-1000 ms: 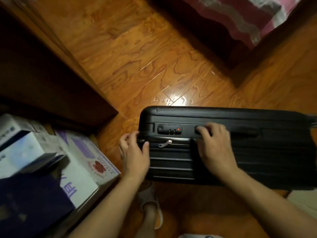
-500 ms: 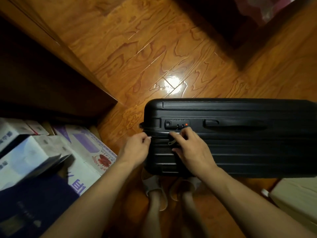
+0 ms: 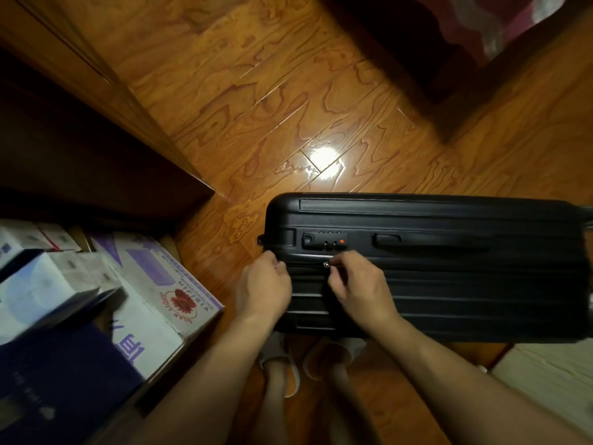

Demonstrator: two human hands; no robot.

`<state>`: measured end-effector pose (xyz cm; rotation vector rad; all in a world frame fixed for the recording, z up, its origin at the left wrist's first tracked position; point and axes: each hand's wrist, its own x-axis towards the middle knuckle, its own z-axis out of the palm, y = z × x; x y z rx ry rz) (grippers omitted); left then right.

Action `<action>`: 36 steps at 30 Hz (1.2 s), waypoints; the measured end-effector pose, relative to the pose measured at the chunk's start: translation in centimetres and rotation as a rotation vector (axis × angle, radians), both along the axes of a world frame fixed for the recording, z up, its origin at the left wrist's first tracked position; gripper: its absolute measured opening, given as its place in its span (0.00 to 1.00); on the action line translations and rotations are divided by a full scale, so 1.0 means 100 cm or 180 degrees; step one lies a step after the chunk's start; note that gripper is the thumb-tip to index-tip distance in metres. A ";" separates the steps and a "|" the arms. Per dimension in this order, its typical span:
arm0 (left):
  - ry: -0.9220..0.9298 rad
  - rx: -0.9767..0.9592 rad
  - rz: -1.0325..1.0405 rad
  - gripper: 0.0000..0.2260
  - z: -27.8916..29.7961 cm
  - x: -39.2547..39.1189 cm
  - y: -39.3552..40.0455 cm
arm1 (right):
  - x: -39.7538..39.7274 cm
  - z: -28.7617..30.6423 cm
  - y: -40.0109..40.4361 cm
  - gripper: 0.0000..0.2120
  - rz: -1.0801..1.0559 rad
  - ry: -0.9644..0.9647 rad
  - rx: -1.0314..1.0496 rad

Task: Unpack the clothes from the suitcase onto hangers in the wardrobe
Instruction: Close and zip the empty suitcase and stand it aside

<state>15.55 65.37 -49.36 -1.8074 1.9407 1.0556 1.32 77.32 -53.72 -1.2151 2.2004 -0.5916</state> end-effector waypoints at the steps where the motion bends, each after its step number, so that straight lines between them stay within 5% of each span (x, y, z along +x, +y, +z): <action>1: -0.0021 -0.0139 -0.0151 0.08 0.003 -0.004 0.006 | 0.003 -0.001 -0.001 0.03 -0.0373 -0.0226 0.0082; 7: 0.0084 0.0124 -0.0627 0.10 0.000 -0.038 0.029 | 0.002 0.008 0.007 0.06 -0.0982 -0.1076 0.0322; 10: 0.0327 0.0161 -0.0034 0.09 -0.002 -0.055 0.044 | 0.002 0.015 0.005 0.11 -0.1344 -0.1126 0.0180; 16: 0.0485 -0.0440 -0.0095 0.09 -0.017 -0.036 0.051 | 0.011 0.017 -0.002 0.05 -0.2217 -0.1469 0.0048; 27: 0.0678 -0.0986 -0.0244 0.11 -0.033 -0.044 0.055 | 0.018 0.013 -0.014 0.09 -0.1253 0.0124 0.0274; 36: 0.0540 -0.1070 -0.0642 0.09 -0.041 -0.041 0.050 | -0.001 0.010 -0.033 0.11 -0.0665 0.0060 0.0734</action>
